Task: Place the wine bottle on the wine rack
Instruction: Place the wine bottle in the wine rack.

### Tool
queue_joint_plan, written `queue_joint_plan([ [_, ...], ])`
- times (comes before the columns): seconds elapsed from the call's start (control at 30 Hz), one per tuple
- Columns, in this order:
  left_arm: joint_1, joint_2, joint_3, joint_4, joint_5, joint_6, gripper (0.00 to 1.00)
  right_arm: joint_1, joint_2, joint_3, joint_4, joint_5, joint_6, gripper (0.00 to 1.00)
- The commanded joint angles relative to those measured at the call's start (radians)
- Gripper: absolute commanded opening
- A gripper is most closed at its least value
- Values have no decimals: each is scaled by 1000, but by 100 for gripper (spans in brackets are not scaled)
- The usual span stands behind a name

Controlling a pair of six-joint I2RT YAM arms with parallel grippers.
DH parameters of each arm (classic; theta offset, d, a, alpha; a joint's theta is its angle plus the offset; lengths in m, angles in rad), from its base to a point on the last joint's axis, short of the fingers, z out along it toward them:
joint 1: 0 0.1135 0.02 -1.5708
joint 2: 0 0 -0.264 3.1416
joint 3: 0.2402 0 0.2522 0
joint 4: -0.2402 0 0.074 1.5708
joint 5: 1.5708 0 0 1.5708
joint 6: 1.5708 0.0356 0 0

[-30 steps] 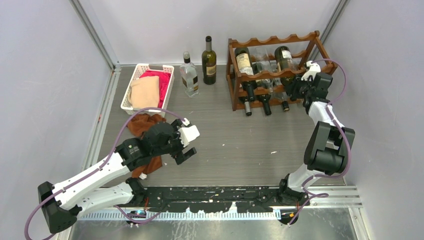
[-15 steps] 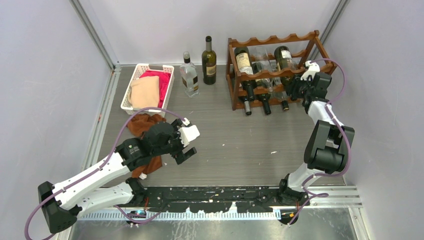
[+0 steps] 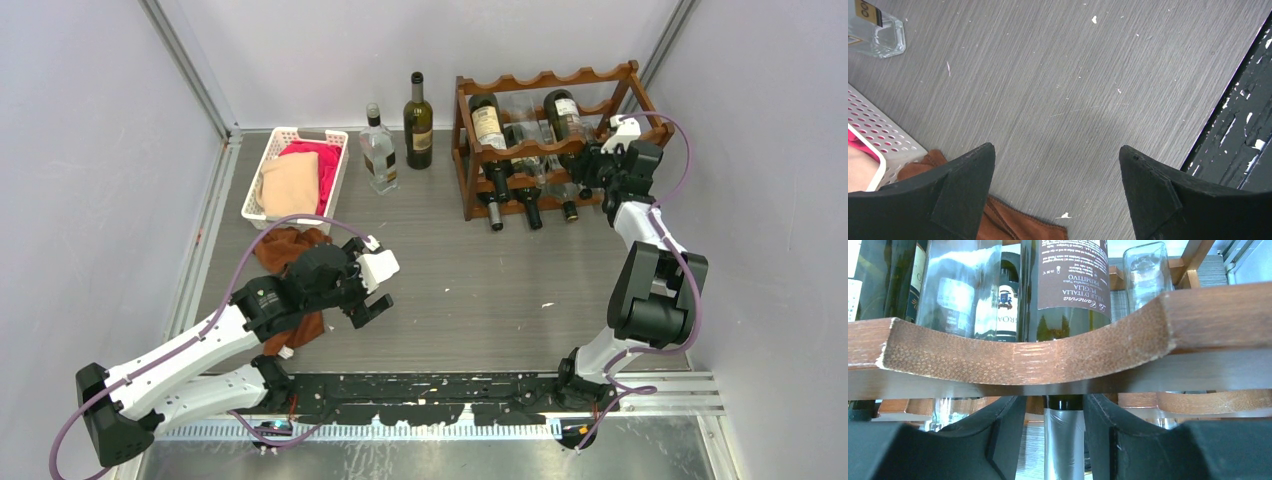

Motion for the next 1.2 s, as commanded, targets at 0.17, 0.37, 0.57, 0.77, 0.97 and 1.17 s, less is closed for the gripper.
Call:
queue_joint_plan([
  [0.17, 3, -2, 1, 43, 16, 6, 92, -6, -57, 17, 79, 1, -21, 42],
  [0.37, 3, -2, -1, 43, 14, 7, 92, -5, -60, -1, 145, 16, 9, 36],
  [0.57, 3, -6, 1, 43, 15, 7, 92, -25, -106, -4, 109, -19, 12, 34],
  [0.77, 3, -17, 2, 44, 26, 5, 92, -102, -184, 75, -203, -184, -100, 46],
  [0.97, 9, -39, 6, 51, 48, -12, 93, -172, -267, 120, -533, -318, -216, 48],
  [1.17, 87, -107, 19, 176, 157, -141, 99, -175, -385, 85, -617, -264, -225, 64],
])
